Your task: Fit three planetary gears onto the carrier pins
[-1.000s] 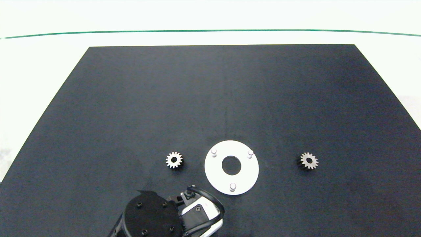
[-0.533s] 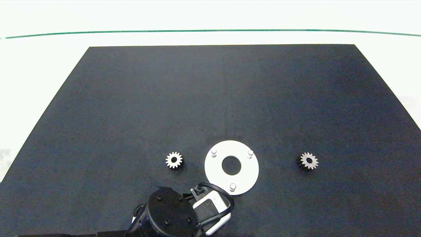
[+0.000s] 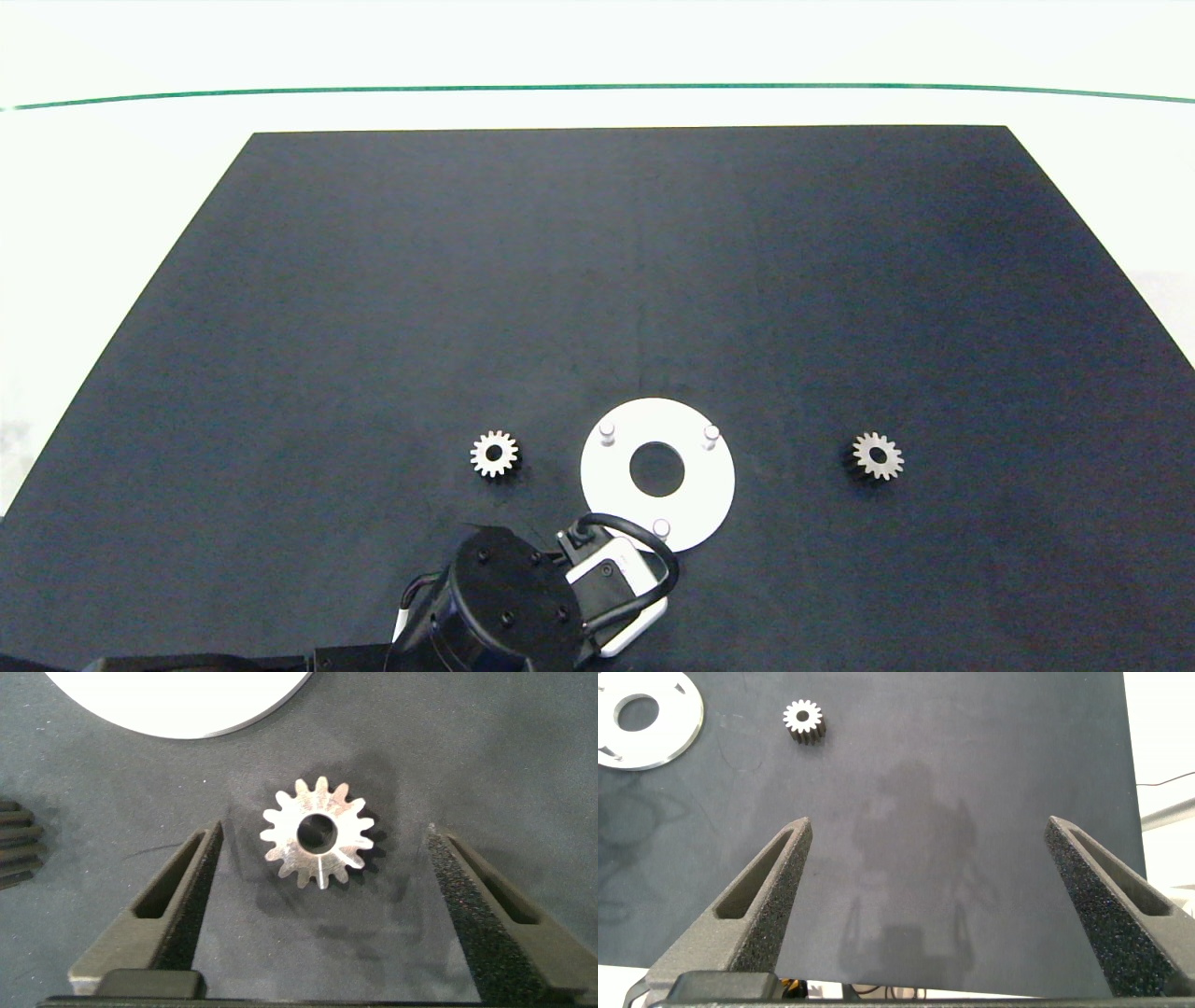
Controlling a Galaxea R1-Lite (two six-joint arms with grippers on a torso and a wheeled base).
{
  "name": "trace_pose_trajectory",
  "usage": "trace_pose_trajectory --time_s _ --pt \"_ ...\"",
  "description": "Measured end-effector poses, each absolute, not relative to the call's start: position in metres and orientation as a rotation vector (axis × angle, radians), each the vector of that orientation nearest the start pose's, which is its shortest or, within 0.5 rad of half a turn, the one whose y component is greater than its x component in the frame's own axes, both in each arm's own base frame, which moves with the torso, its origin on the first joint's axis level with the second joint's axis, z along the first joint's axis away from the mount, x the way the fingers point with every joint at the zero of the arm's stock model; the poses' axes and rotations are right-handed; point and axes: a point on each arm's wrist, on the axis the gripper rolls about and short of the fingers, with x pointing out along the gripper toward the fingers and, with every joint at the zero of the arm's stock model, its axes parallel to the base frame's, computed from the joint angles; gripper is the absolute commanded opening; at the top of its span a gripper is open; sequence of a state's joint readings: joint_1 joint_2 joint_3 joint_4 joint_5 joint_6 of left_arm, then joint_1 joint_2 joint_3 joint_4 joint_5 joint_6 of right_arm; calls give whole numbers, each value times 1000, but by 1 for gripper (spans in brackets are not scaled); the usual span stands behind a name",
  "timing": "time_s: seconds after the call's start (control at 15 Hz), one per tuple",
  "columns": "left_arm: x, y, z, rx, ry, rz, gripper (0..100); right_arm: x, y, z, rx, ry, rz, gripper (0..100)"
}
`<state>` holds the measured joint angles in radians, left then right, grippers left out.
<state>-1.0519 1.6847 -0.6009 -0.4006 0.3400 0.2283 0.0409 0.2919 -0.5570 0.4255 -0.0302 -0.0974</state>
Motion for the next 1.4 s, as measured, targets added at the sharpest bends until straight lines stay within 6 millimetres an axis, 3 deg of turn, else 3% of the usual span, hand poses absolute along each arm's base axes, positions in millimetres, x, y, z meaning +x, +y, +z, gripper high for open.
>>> trace_pose_trajectory --time_s 1.4 --pt "145 -227 114 658 455 -731 40 -37 -2 193 -103 153 19 100"
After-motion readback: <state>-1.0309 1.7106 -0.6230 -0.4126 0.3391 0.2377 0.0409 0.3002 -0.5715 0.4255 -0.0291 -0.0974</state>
